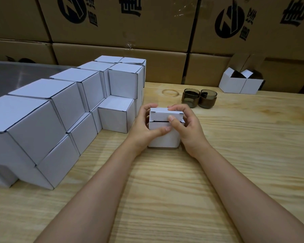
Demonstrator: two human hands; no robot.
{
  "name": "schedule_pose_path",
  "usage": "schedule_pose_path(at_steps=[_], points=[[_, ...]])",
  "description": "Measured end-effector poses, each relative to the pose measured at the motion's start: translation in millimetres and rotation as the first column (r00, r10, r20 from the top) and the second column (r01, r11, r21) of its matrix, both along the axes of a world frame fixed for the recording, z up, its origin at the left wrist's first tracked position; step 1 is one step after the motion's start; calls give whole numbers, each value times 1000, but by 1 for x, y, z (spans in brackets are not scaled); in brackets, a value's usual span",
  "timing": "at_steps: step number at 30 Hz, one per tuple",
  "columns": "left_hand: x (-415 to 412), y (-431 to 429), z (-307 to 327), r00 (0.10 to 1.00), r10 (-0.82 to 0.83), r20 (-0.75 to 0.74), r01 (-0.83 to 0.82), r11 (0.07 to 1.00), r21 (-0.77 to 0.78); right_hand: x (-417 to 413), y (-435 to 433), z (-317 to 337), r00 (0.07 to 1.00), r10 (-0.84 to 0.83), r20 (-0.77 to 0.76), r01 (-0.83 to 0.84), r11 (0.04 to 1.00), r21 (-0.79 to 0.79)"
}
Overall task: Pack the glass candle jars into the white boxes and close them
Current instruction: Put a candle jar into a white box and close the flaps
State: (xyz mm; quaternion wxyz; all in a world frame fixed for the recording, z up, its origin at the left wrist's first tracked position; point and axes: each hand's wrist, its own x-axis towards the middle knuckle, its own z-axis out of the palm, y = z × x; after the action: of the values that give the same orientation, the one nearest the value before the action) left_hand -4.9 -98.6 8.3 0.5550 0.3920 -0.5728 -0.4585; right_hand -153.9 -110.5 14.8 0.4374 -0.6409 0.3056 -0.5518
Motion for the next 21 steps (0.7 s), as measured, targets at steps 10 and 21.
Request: schedule_pose_path(at_steps=[10,21], points=[[2,-2,-2,999,-4,49,4,1000,6,-8,-4,-1,996,78,-38,-76,995,61],[5,-3,-3,995,-30,97,32,999,-17,-10,-6,-1,991,117,56,-123,986,115]])
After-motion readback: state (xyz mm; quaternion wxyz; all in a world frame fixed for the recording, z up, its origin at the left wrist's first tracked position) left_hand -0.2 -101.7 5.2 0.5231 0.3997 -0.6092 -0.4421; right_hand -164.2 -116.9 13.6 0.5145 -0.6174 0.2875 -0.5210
